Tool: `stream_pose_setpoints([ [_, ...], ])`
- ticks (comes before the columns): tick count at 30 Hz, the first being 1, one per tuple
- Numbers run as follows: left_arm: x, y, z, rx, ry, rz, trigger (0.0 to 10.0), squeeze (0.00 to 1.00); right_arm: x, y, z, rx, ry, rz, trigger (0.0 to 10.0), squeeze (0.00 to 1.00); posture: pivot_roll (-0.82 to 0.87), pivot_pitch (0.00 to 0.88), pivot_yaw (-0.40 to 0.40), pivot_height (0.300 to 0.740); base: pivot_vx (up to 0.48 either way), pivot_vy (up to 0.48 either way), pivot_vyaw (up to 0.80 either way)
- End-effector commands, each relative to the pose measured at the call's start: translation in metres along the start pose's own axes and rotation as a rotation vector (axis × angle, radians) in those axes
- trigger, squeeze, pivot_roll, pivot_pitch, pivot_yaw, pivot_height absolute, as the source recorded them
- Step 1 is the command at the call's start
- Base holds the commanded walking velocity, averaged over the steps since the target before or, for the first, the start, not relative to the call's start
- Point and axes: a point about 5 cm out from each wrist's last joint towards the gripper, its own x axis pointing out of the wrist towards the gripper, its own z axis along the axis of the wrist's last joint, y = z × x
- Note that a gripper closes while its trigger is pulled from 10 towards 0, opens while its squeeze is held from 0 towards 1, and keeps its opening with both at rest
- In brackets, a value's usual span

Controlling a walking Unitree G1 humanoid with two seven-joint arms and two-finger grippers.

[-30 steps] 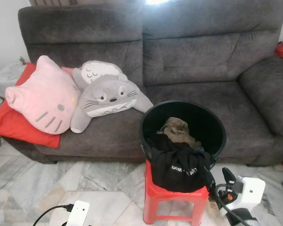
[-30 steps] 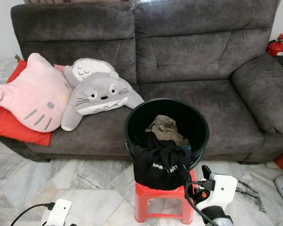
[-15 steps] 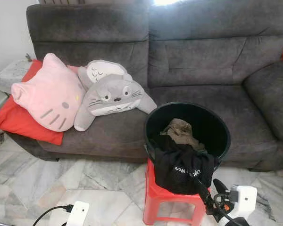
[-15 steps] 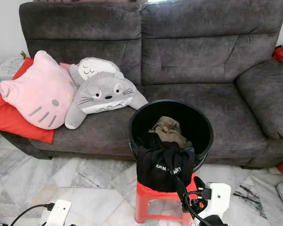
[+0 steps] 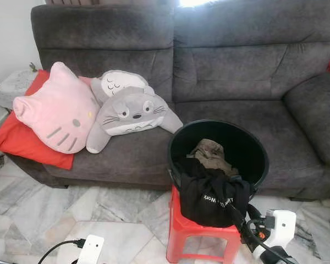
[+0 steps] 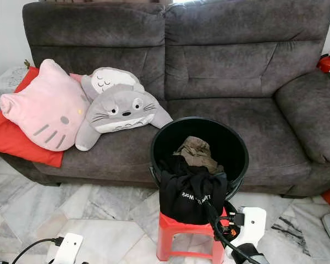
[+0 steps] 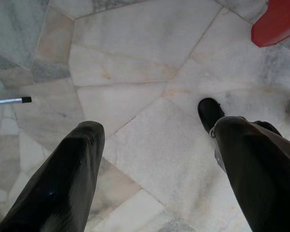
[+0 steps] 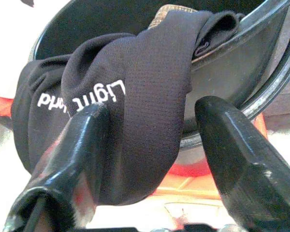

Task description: Hang hanger

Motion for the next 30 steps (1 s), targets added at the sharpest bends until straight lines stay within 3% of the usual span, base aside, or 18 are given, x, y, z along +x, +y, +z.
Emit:
stream_pose_setpoints([
  [1,-0.0006,0.0031,-0.0039,0.018,0.009,0.006,10.0,0.00,0.0005,-0.0017,0.0004,-0.008,-0.002,-0.001,0.0,0.00,-0.25,0.000,0.070,0.740,0.000,0.000,0.00],
  [30,-0.0001,0.0013,-0.0006,0.030,0.001,-0.001,10.0,0.00,0.0058,-0.0039,0.0064,-0.048,-0.019,0.002,0.0,0.00,-0.26,0.000,0.066,0.740,0.000,0.000,0.00],
])
